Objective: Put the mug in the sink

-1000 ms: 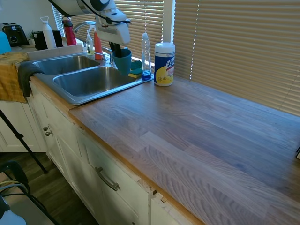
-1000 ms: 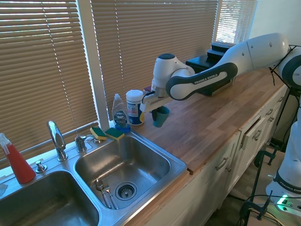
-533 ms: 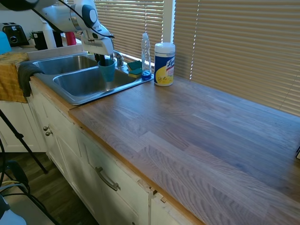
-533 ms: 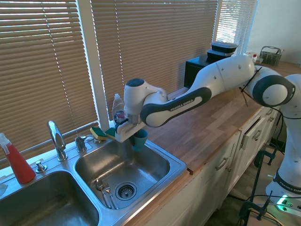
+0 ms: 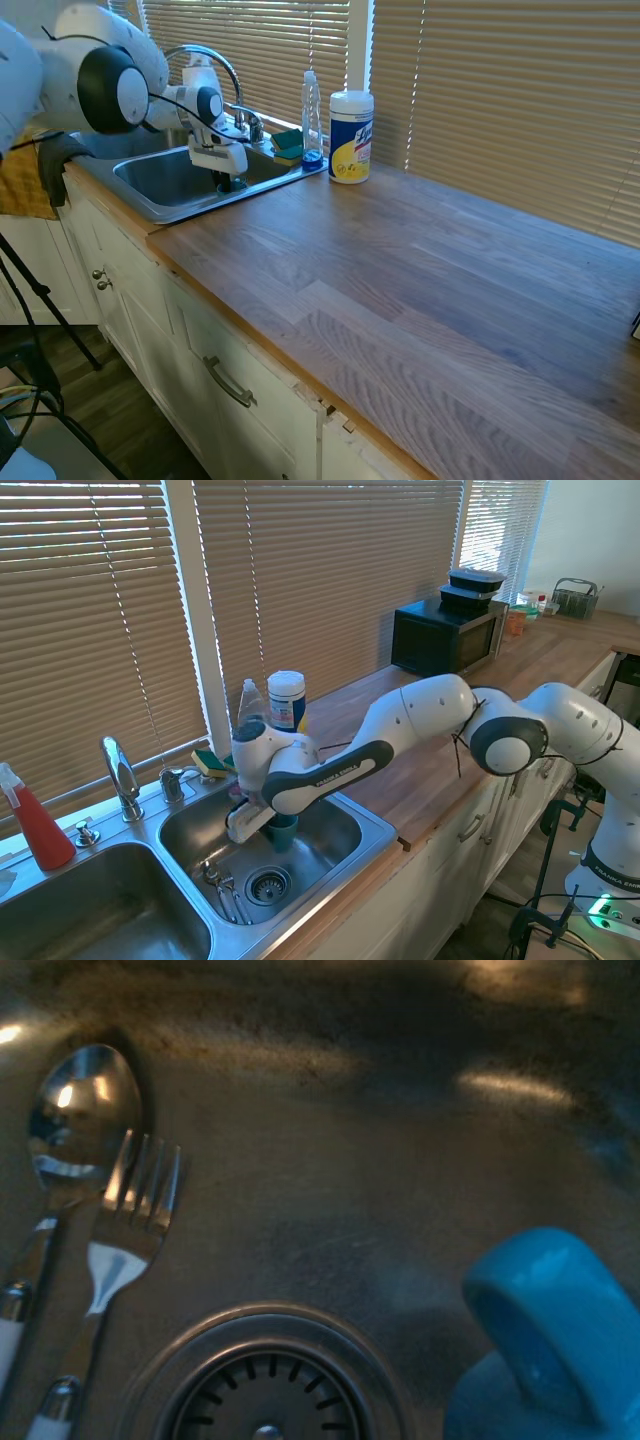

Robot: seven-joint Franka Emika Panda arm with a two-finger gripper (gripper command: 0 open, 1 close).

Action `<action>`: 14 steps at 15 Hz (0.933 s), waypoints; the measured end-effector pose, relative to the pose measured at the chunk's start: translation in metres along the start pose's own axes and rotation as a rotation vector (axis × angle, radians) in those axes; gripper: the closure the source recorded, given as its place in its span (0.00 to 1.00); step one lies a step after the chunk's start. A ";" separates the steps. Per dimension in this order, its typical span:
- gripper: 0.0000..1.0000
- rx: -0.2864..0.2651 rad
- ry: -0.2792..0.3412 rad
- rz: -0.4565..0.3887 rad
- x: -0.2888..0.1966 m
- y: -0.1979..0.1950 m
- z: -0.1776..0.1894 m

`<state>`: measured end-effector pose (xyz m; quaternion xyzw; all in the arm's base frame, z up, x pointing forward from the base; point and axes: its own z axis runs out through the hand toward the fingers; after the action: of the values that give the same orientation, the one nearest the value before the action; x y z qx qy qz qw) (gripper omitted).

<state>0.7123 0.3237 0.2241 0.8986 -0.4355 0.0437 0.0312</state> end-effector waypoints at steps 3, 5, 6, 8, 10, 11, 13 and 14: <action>1.00 -0.025 -0.004 0.017 0.002 -0.007 0.027; 1.00 -0.029 -0.007 0.026 0.004 -0.009 0.032; 1.00 -0.031 -0.013 0.033 0.006 -0.010 0.033; 0.00 -0.042 -0.026 0.043 0.007 -0.009 0.034; 0.00 -0.041 -0.036 0.048 0.006 -0.011 0.031; 0.00 -0.039 -0.037 0.049 0.006 -0.012 0.030; 0.00 -0.039 -0.039 0.051 0.007 -0.013 0.029; 0.00 -0.036 -0.038 0.052 0.007 -0.013 0.027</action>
<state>0.7288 0.3235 0.1975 0.8870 -0.4597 0.0195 0.0379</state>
